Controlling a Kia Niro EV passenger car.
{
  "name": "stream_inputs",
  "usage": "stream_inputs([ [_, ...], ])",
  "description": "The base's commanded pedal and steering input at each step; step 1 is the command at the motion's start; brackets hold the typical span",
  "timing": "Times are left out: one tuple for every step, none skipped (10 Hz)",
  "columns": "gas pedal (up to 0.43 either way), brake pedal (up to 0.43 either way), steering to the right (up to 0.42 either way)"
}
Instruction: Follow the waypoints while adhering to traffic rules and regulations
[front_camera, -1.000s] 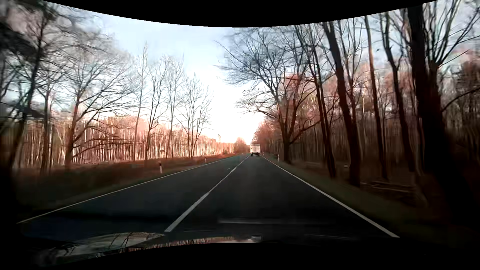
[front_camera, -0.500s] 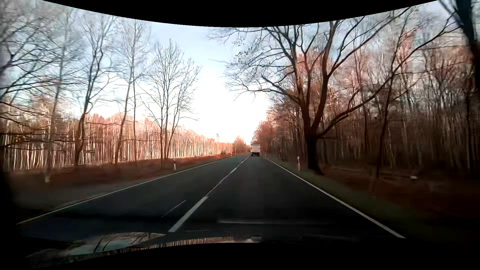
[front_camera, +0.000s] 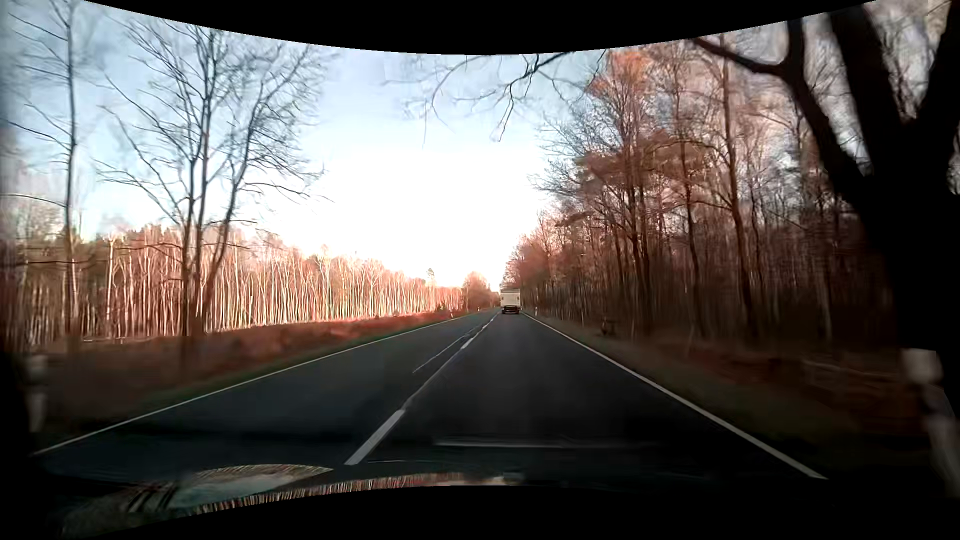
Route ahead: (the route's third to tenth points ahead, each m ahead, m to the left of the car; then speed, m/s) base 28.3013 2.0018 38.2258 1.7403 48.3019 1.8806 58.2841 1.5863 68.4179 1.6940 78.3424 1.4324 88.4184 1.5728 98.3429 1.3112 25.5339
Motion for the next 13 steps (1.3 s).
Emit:
stream_inputs([
  [0.177, 0.000, 0.000],
  [0.177, 0.000, 0.001],
  [0.177, 0.000, 0.001],
  [0.177, 0.000, 0.001],
  [0.177, 0.000, 0.001],
  [0.177, 0.000, 0.001],
  [0.177, 0.000, 0.001],
  [0.177, 0.000, 0.001],
  [0.177, 0.000, 0.001],
  [0.177, 0.000, 0.001],
  [0.177, 0.000, 0.000],
  [0.177, 0.000, 0.000],
  [0.177, 0.000, 0.000],
])
